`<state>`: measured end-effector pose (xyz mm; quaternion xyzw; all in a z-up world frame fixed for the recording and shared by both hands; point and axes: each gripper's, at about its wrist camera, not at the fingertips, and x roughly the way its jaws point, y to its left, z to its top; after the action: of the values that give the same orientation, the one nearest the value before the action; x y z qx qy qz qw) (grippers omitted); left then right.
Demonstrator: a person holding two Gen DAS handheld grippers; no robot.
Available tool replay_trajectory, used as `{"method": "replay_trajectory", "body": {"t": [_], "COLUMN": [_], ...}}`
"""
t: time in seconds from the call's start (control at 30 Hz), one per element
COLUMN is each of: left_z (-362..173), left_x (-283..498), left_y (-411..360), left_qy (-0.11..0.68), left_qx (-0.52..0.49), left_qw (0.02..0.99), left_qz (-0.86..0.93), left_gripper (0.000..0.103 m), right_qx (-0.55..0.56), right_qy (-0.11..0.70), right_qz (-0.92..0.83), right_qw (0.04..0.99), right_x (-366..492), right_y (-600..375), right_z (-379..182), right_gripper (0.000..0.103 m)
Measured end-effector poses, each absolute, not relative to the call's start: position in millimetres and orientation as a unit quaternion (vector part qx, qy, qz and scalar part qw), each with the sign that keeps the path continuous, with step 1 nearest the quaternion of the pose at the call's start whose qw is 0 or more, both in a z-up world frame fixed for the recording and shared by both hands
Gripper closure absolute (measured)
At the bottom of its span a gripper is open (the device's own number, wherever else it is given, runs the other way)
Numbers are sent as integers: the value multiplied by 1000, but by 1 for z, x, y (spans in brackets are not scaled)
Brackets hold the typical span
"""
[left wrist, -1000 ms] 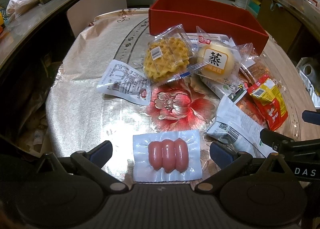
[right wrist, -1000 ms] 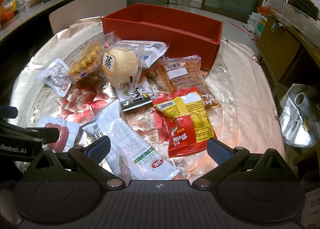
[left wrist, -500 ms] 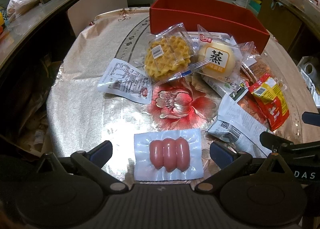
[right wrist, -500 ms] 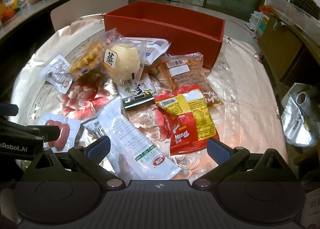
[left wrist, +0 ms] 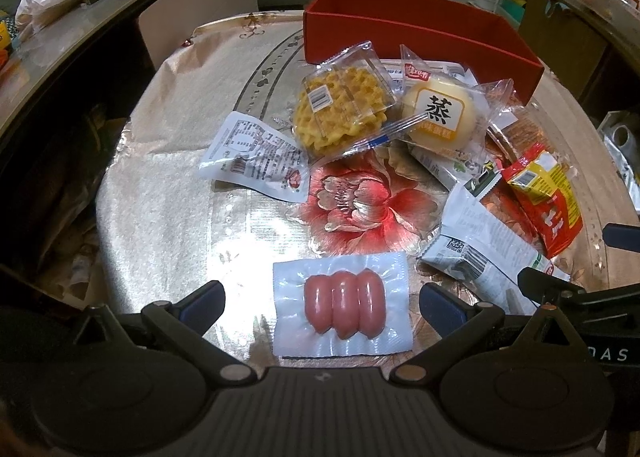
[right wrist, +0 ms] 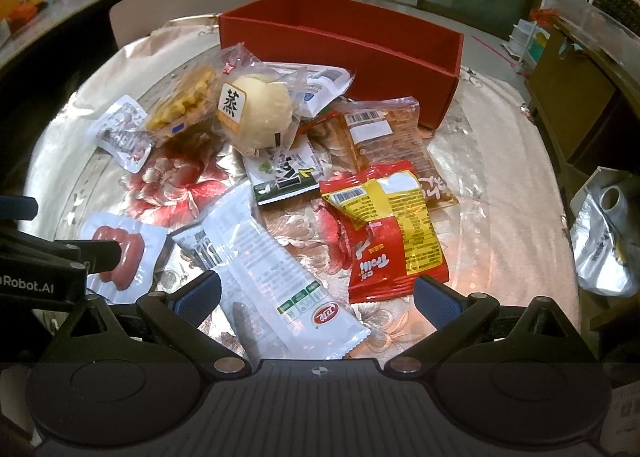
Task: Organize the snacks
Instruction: 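Lower the left gripper onto the pink sausage pack while the right gripper lowers onto the white-green bar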
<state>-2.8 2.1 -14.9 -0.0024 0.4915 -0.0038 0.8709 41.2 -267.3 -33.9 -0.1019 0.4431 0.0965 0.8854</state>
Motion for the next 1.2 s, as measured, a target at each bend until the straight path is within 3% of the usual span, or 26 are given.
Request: {"method": "replay_trajectory", "body": {"t": [1.0,1.1,1.2], "left_z": [-33,-33,-34], "left_x": [-6,-5,-2], "left_y": [25,25,24], "left_qy": [543,542,541], "left_qx": [-21,-24,-24], "left_qw": [840,840,841], "left_qz": [3,3,8], "left_gripper": [4,4,4], "right_qx": [-182,-182,-171], "right_qy": [527,516,523], "right_qz": [203,207,212], "right_qw": [805,811,808], "right_x": [64,76,88], "right_y": [-235,-239,-245], "right_z": [-78,-61,-59], "right_gripper": [0,29,31]}}
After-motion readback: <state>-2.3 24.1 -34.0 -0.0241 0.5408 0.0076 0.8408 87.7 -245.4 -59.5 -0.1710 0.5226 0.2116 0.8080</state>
